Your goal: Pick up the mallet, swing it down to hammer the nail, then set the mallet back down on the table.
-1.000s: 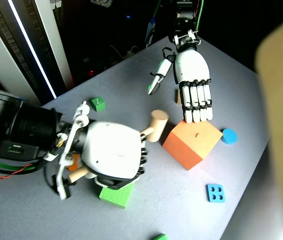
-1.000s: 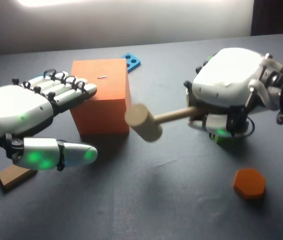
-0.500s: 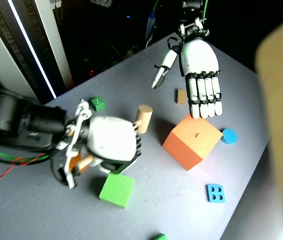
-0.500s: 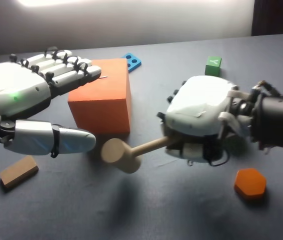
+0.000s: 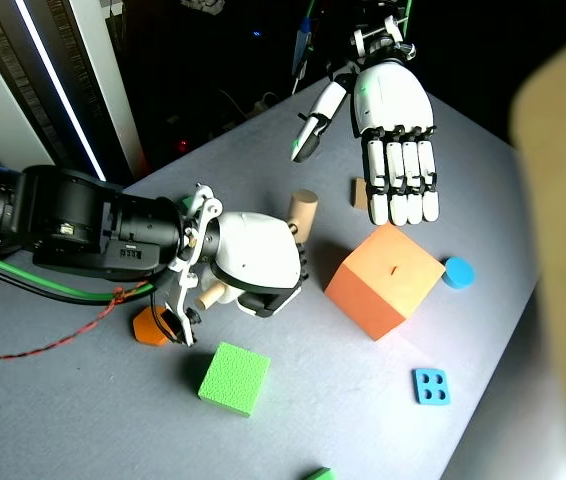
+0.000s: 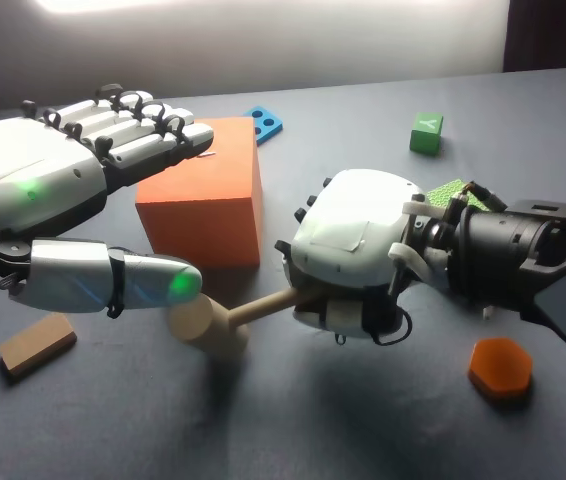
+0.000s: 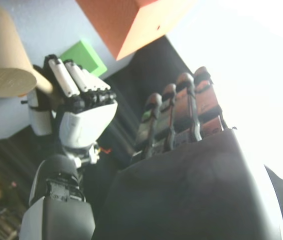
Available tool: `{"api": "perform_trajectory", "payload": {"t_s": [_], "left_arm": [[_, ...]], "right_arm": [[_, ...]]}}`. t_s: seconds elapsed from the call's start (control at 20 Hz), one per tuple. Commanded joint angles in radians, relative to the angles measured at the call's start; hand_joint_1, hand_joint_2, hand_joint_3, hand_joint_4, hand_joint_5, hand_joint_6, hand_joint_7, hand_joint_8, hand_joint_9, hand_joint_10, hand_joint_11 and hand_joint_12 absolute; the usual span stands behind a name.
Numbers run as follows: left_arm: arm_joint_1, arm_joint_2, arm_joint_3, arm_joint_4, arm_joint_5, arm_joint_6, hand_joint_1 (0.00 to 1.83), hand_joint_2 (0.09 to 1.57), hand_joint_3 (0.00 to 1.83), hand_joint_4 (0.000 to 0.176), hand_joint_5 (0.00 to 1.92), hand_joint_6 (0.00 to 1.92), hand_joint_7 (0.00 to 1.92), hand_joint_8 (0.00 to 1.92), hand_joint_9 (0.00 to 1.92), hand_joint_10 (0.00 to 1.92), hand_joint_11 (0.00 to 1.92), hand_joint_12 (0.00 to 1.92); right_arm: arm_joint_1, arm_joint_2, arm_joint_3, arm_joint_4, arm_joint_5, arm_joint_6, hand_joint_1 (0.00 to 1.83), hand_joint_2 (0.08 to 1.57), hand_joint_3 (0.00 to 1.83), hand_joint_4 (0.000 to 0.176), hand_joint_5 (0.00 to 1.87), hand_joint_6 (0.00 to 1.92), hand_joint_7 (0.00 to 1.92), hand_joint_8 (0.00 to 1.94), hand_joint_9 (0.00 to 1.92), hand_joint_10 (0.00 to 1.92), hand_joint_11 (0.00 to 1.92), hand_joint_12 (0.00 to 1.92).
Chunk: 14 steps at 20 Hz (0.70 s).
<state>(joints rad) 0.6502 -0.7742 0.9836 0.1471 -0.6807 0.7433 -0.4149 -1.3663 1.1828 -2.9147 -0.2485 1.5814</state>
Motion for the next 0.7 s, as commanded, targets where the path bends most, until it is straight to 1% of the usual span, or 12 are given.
{"api": "perform_trajectory", "payload": {"t_s": [0.0,0.05,0.1,0.2,0.25,0.3,0.35,0.4,0.45,0.5,0.55,0.65], "left_arm": [[-0.012,0.01,0.0,-0.013,-0.115,-0.001,0.0,1.1,0.0,0.0,0.0,0.0,0.0,0.0,0.0,0.0,0.0,0.0],[-0.011,0.011,-0.001,-0.013,-0.115,-0.001,0.0,1.09,0.0,0.0,0.0,0.0,0.0,0.0,0.0,0.0,0.0,0.0],[-0.011,0.011,-0.002,-0.013,-0.115,-0.001,0.0,1.09,0.0,0.0,0.0,0.0,0.0,0.0,0.0,0.0,0.0,0.0],[-0.011,0.012,-0.002,-0.013,-0.115,-0.002,0.0,1.09,0.0,0.0,0.0,0.0,0.0,0.0,0.0,0.0,0.0,0.0],[-0.011,0.012,-0.003,-0.013,-0.115,-0.003,0.0,1.09,0.0,0.0,0.0,0.0,0.0,0.0,0.0,0.0,0.0,0.0],[-0.011,0.012,-0.003,-0.013,-0.115,-0.004,0.0,1.09,0.0,0.0,0.0,0.0,0.0,0.0,0.0,0.0,0.0,0.0],[-0.01,0.011,-0.004,-0.013,-0.115,-0.005,0.0,1.09,0.0,0.0,0.0,0.0,0.0,0.0,0.0,0.0,0.0,0.0],[-0.009,0.011,-0.004,-0.013,-0.115,-0.006,0.0,1.09,0.0,0.0,0.0,0.0,0.0,0.0,0.0,0.0,0.0,0.0],[-0.009,0.011,-0.003,-0.013,-0.115,-0.006,0.0,1.09,0.0,0.0,0.01,0.0,0.0,0.0,0.0,0.0,0.0,0.0],[-0.008,0.011,-0.003,-0.013,-0.115,-0.006,0.0,1.08,0.0,0.0,0.0,0.0,0.0,0.0,0.0,0.0,0.0,0.0],[-0.007,0.011,-0.003,-0.013,-0.115,-0.006,0.0,1.08,0.0,0.0,0.01,0.0,0.0,0.0,0.0,0.0,0.0,0.0],[-0.006,0.011,-0.003,-0.013,-0.115,-0.008,0.0,1.08,0.0,0.0,0.01,0.0,0.0,0.0,0.0,0.0,0.0,0.0]], "right_arm": [[0.005,-0.005,-0.001,-0.025,-0.098,0.004,0.1,1.48,0.0,0.176,1.12,1.92,1.3,1.94,1.44,1.92,1.61,1.92],[0.003,-0.009,0.001,-0.025,-0.096,0.004,0.13,1.45,0.0,0.171,1.07,1.92,1.23,1.94,1.36,1.92,1.5,1.92],[0.001,-0.012,0.002,-0.025,-0.095,0.004,0.17,1.41,0.0,0.0,0.98,1.92,1.15,1.94,1.26,1.92,1.42,1.92],[-0.001,-0.017,0.002,-0.025,-0.095,0.004,0.18,1.39,0.0,0.0,0.87,1.91,1.07,1.94,1.17,1.92,1.29,1.92],[-0.002,-0.019,0.004,-0.025,-0.095,0.004,0.15,1.38,0.0,0.0,0.77,1.75,0.91,1.84,0.94,1.89,1.0,1.92],[-0.003,-0.021,0.004,-0.025,-0.095,0.004,0.13,1.38,0.0,0.0,0.72,1.62,0.83,1.71,0.84,1.79,0.87,1.86],[-0.005,-0.022,0.004,-0.025,-0.095,0.004,0.16,1.36,0.0,0.0,0.69,1.44,0.8,1.55,0.79,1.64,0.79,1.74],[-0.007,-0.022,0.004,-0.025,-0.095,0.004,0.21,1.34,0.0,0.0,0.71,1.25,0.84,1.36,0.8,1.47,0.75,1.62],[-0.01,-0.022,0.004,-0.025,-0.097,0.004,0.23,1.33,0.0,0.0,0.73,1.16,0.84,1.31,0.8,1.42,0.73,1.58],[-0.012,-0.022,0.004,-0.025,-0.101,0.003,0.24,1.31,0.0,0.0,0.69,1.05,0.8,1.21,0.76,1.31,0.67,1.54],[-0.013,-0.022,0.004,-0.025,-0.101,0.002,0.23,1.3,0.0,0.0,0.68,0.88,0.8,0.95,0.77,1.09,0.63,1.45],[-0.014,-0.022,0.004,-0.026,-0.101,0.002,0.25,1.28,0.0,0.0,0.78,0.51,0.9,0.56,0.82,0.75,0.56,1.3]]}}
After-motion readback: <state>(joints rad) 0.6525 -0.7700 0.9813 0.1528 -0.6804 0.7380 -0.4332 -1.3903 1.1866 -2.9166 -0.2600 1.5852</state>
